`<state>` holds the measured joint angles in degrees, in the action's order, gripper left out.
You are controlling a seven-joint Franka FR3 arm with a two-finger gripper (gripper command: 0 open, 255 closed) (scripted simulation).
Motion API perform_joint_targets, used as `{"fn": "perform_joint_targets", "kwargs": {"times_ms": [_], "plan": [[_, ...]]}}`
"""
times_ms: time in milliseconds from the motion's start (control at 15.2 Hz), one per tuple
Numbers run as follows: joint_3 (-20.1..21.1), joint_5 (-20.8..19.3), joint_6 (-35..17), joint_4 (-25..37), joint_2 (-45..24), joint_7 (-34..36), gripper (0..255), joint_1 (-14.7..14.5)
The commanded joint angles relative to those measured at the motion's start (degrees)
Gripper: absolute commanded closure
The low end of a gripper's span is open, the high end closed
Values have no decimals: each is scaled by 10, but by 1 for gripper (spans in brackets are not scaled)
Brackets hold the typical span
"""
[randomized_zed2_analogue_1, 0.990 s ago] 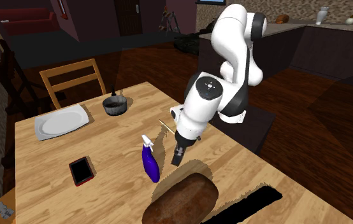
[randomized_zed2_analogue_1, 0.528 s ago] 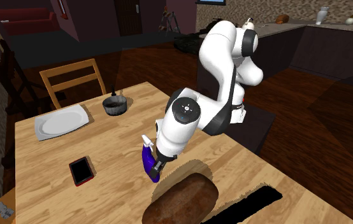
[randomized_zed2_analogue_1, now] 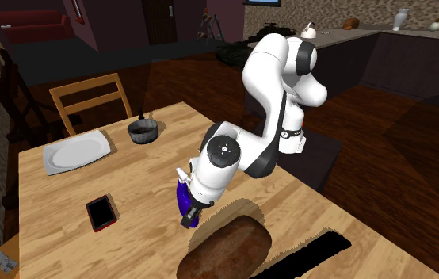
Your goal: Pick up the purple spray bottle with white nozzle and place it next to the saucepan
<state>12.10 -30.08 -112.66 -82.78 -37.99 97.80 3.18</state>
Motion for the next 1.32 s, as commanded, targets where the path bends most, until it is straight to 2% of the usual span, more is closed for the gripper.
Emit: {"fn": "perform_joint_targets", "kwargs": {"times_ms": [0,330,396,990,1254], "plan": [[0,-1,-2,0,-2,1,0,0],[0,-1,-2,0,-2,1,0,0],[0,-1,-2,0,-2,1,255,0],[0,-1,-2,0,-2,1,255,0],[2,5,18,9,11,-9,255,1]]}}
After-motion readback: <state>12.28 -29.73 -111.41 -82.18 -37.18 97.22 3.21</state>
